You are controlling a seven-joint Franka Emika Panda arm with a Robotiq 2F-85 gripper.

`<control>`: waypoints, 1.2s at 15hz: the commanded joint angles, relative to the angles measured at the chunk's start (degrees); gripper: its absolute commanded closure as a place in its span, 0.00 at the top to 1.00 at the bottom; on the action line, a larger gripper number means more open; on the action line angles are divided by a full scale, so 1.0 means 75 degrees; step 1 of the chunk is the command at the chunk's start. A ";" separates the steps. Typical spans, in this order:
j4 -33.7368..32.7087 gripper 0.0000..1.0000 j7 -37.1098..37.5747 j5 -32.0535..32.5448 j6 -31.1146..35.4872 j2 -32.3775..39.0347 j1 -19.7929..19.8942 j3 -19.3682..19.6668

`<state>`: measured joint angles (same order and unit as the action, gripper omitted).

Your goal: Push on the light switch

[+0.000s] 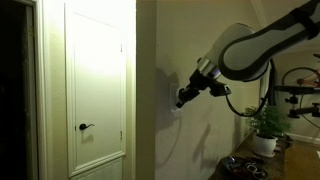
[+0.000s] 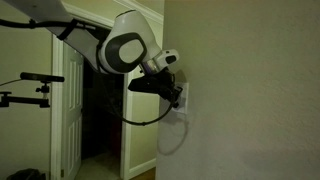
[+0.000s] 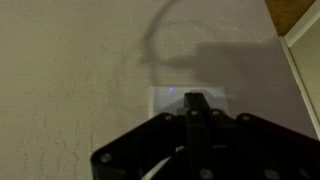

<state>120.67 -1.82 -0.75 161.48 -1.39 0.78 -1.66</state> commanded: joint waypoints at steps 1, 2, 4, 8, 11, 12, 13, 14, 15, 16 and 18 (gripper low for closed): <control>0.0822 0.03 0.0009 0.0217 -0.0293 -0.0673 -0.0020 0.0095; 0.1000 0.03 0.0047 0.0313 -0.0333 -0.0799 -0.0007 0.0098; 0.1330 0.03 0.0109 0.0468 -0.0509 -0.1079 0.0019 0.0092; 0.1674 0.29 0.0190 0.0819 -0.1645 -0.1597 0.0100 0.0053; 0.1665 0.38 0.0066 0.0894 -0.2822 -0.1814 0.0068 0.0044; 0.1654 0.43 -0.0006 0.0853 -0.3167 -0.1863 0.0032 0.0054; 0.1633 0.51 0.0020 0.0867 -0.3525 -0.1908 0.0029 0.0043; 0.1613 0.56 0.0082 0.0933 -0.3875 -0.1953 0.0044 0.0023; 0.1620 0.63 0.0068 0.0943 -0.4159 -0.1997 0.0030 0.0020; 0.1617 0.69 0.0116 0.1006 -0.4457 -0.2027 0.0037 0.0004; 0.1604 0.82 0.0178 0.1117 -0.4921 -0.2071 0.0044 -0.0017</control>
<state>131.31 -1.62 5.85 129.42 -14.37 1.20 -1.63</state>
